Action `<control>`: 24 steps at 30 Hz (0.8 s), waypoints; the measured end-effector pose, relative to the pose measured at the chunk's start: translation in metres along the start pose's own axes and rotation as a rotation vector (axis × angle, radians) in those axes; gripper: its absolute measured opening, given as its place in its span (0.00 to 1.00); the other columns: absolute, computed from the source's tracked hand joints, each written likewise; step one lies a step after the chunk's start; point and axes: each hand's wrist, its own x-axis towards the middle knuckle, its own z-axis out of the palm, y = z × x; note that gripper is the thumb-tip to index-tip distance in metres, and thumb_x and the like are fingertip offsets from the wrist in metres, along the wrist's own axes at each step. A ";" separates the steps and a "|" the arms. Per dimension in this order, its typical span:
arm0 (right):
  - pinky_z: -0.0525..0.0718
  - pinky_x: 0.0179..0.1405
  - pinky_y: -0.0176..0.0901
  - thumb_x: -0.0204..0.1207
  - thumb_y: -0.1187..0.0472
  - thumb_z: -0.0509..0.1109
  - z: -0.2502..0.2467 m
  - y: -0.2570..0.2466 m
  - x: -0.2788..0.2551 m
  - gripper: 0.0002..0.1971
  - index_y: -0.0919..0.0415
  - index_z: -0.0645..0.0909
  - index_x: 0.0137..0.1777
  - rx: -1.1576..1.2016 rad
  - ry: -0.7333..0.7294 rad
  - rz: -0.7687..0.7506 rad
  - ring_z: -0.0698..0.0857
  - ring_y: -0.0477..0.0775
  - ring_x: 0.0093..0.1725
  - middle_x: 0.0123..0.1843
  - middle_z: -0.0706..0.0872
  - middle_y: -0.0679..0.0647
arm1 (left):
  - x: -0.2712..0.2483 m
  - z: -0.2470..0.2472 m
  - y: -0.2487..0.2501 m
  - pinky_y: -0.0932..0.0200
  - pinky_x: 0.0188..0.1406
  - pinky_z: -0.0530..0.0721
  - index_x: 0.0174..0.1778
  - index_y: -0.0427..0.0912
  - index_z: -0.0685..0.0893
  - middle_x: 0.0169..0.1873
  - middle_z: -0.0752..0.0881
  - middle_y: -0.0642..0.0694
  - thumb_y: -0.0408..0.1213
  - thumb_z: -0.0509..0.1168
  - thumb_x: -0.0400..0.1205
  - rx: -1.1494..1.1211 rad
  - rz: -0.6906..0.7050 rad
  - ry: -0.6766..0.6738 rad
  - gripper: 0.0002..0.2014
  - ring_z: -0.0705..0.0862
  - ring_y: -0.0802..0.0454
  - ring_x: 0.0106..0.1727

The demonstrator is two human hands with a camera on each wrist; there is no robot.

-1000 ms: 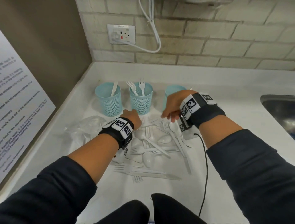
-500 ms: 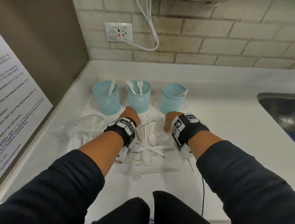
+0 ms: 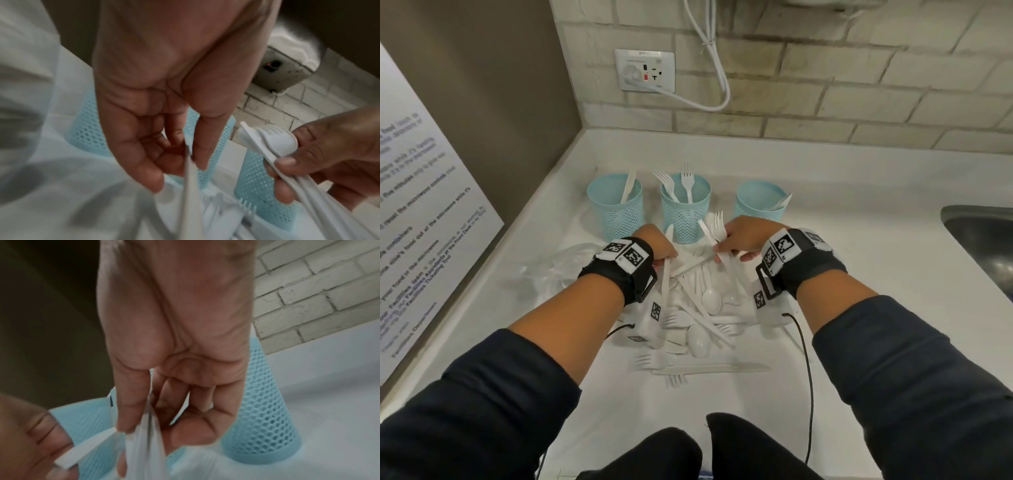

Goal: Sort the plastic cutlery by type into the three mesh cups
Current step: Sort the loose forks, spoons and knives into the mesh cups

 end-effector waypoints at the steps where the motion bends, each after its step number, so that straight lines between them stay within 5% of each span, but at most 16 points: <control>1: 0.80 0.38 0.33 0.78 0.57 0.68 -0.003 -0.001 0.000 0.09 0.63 0.85 0.48 0.085 -0.002 -0.018 0.79 0.48 0.36 0.41 0.84 0.52 | -0.001 -0.002 0.001 0.47 0.58 0.85 0.35 0.35 0.76 0.34 0.82 0.39 0.33 0.70 0.78 -0.027 0.006 -0.008 0.10 0.82 0.43 0.41; 6: 0.82 0.32 0.31 0.79 0.64 0.67 -0.012 -0.008 -0.003 0.09 0.63 0.79 0.58 0.575 -0.029 -0.081 0.84 0.46 0.42 0.47 0.87 0.55 | -0.012 -0.015 0.007 0.52 0.52 0.87 0.47 0.36 0.80 0.40 0.83 0.42 0.33 0.68 0.79 -0.263 0.037 -0.120 0.05 0.83 0.50 0.40; 9: 0.84 0.40 0.34 0.77 0.63 0.69 -0.011 -0.009 0.000 0.04 0.61 0.81 0.51 0.713 -0.037 -0.098 0.85 0.48 0.44 0.48 0.87 0.55 | -0.024 -0.019 0.016 0.61 0.47 0.85 0.45 0.39 0.83 0.39 0.86 0.47 0.36 0.63 0.83 -0.386 0.131 -0.221 0.06 0.84 0.55 0.39; 13: 0.87 0.36 0.32 0.77 0.64 0.69 -0.009 -0.009 0.001 0.03 0.59 0.83 0.48 0.870 -0.074 -0.133 0.90 0.43 0.37 0.38 0.91 0.48 | -0.030 -0.017 0.020 0.55 0.53 0.84 0.57 0.35 0.81 0.46 0.87 0.42 0.40 0.57 0.86 -0.457 0.228 -0.274 0.13 0.86 0.48 0.45; 17: 0.88 0.39 0.32 0.77 0.65 0.69 -0.009 -0.008 0.000 0.03 0.58 0.83 0.47 0.941 -0.085 -0.148 0.90 0.43 0.38 0.37 0.91 0.48 | -0.029 -0.012 0.018 0.55 0.52 0.83 0.60 0.35 0.80 0.44 0.86 0.43 0.40 0.56 0.87 -0.533 0.263 -0.304 0.14 0.85 0.49 0.43; 24: 0.79 0.27 0.27 0.75 0.66 0.71 -0.009 -0.009 0.002 0.04 0.57 0.82 0.42 0.886 -0.077 -0.097 0.82 0.39 0.28 0.30 0.88 0.46 | -0.028 -0.010 0.014 0.62 0.44 0.86 0.61 0.37 0.81 0.44 0.87 0.45 0.32 0.58 0.85 -0.570 0.319 -0.350 0.11 0.87 0.56 0.38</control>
